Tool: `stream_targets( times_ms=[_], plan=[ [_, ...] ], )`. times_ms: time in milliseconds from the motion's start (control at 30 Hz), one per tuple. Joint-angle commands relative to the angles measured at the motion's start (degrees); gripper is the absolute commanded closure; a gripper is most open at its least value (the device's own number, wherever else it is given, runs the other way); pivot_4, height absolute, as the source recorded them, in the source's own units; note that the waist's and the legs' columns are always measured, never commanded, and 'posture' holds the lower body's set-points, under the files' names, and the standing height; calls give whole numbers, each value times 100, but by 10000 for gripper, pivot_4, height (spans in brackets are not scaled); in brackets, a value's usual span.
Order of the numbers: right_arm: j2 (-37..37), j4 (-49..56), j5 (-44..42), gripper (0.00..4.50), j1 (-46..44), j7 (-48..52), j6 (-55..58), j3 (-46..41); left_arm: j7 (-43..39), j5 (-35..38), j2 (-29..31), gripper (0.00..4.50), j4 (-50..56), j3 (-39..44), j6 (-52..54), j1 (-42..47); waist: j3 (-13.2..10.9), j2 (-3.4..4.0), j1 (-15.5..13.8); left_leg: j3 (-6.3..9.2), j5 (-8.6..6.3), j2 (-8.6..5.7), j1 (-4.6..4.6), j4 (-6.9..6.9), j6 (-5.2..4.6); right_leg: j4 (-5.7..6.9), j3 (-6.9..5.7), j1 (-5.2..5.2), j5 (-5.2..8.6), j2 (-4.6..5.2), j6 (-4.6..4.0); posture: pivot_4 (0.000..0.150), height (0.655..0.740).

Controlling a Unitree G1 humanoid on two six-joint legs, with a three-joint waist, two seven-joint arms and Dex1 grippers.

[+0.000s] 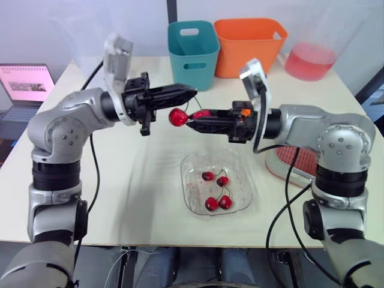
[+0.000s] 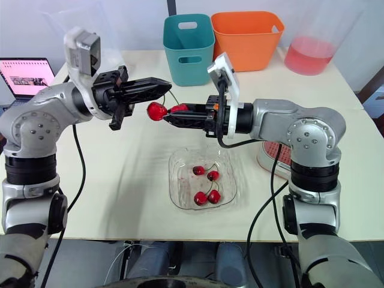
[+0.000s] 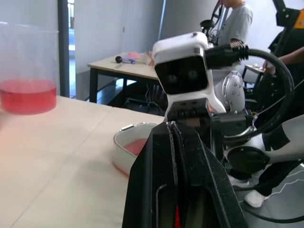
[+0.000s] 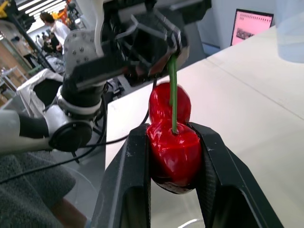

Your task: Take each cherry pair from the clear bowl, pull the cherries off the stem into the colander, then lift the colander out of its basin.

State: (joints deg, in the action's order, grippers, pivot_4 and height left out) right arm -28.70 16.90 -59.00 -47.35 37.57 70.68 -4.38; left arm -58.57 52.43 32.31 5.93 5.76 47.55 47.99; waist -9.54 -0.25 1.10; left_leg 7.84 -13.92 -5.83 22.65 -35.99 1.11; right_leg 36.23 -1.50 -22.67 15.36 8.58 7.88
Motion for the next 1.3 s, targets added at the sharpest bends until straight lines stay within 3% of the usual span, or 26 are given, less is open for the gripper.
stream_targets(
  times_ms=[33,300,467,600,733,867,1167,1300],
  plan=[
    [-247,202,168,33280,196,162,-79,250,76,142,35,45000,107,301,-90,236,0,0,1,0,0,0,0,0,0,0,0,-1,0,0,0,1500,7400],
    [-477,348,226,33280,368,273,-207,361,109,93,-10,45000,87,289,-99,209,2,-3,-10,0,0,0,0,-2,0,-1,-1,2,0,0,0,1500,7400],
    [-833,367,584,33280,583,212,-739,-97,85,-224,15,45000,131,148,-337,49,2,-3,-24,0,0,-1,0,-2,0,-2,0,2,0,1,0,1500,7400],
    [-1469,157,1652,33280,1094,102,-2012,-727,51,-532,21,45000,188,7,-593,-205,1,-5,-74,0,0,-15,0,-2,-1,-5,-1,6,0,6,1,1500,7400],
    [-2603,-248,2111,33280,2033,548,-2183,-1321,16,-570,-13,45000,248,-64,-628,-407,-2,-10,-71,1,-1,-22,5,-5,-2,-12,-2,11,0,6,1,1500,7400],
    [-3242,-857,2567,33280,2838,933,-2519,-1570,-102,-701,-27,45000,152,-194,-737,-510,-2,-9,-26,-5,-10,-19,0,-3,-18,-9,0,11,0,4,1,1500,7400],
    [-3298,-1479,3192,33280,3132,1086,-2981,-1223,-271,-915,-139,45000,-46,-392,-933,-473,-2,-5,-35,-15,-14,-9,-12,-3,-25,-8,6,17,0,3,1,1500,7400],
    [-3291,-1582,3258,19065,3014,1128,-3030,-1199,-275,-927,-123,45000,-45,-363,-914,-467,-2,-6,-47,-11,-11,-8,-11,-5,-19,-11,5,22,0,5,1,1500,7400]
  ],
)
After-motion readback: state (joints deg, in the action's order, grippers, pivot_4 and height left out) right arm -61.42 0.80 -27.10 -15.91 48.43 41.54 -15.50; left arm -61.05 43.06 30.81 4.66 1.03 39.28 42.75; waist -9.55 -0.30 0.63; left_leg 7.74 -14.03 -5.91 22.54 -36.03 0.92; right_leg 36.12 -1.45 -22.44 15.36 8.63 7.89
